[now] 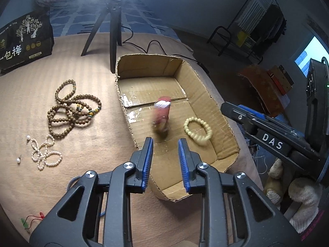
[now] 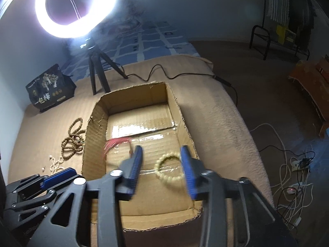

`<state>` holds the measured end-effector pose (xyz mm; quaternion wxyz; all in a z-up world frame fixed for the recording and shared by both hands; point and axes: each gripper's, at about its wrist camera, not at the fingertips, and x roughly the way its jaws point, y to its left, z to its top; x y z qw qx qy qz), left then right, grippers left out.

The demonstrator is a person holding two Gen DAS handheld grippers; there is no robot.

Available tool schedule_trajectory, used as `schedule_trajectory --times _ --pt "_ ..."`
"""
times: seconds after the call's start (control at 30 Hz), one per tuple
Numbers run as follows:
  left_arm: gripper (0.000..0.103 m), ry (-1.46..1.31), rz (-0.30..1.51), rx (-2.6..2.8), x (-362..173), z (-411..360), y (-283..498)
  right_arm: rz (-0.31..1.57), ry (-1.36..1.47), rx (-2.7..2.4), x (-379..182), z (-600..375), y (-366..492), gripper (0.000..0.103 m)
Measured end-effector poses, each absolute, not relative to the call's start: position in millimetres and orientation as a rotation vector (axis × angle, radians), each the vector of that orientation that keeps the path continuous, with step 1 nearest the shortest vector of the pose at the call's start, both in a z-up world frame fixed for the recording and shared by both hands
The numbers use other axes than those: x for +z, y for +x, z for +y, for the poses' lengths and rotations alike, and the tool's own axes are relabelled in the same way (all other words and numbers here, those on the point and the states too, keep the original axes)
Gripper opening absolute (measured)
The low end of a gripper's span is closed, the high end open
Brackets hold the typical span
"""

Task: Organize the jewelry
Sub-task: 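Lower the watch into the cardboard box and open left gripper while right releases the bracelet, then withdraw both open grippers from the cardboard box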

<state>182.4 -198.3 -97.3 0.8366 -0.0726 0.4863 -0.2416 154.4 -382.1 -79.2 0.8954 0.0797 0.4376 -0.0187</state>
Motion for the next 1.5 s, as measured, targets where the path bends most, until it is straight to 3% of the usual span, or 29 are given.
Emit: schedule_trajectory --times 0.3,0.63,0.73,0.8,0.9,1.07,1.5 --pt "0.024 -0.13 1.008 -0.492 -91.3 -193.2 176.7 0.894 0.145 -0.05 -74.1 -378.6 150.7 0.04" --pt "0.025 -0.087 0.967 -0.464 -79.2 -174.7 165.3 0.821 0.134 -0.093 -61.2 -374.9 139.1 0.071" --pt "0.041 -0.075 0.946 -0.452 -74.4 -165.4 162.4 0.789 0.135 -0.087 -56.8 -370.4 134.5 0.075" --pt "0.042 -0.068 0.932 -0.443 -71.5 -158.8 160.5 0.776 0.129 -0.079 -53.8 -365.6 132.3 0.082" --pt "0.043 -0.049 0.918 -0.423 -67.3 -146.9 157.0 0.764 0.109 -0.072 -50.1 -357.1 131.3 0.082" --pt "0.058 -0.032 0.897 -0.402 -60.5 -123.2 149.0 0.767 0.078 -0.051 -45.9 -340.3 131.1 0.082" --pt "0.058 -0.048 0.889 -0.321 -45.4 -32.2 134.2 0.742 0.098 0.101 -33.5 -301.3 127.4 0.082"
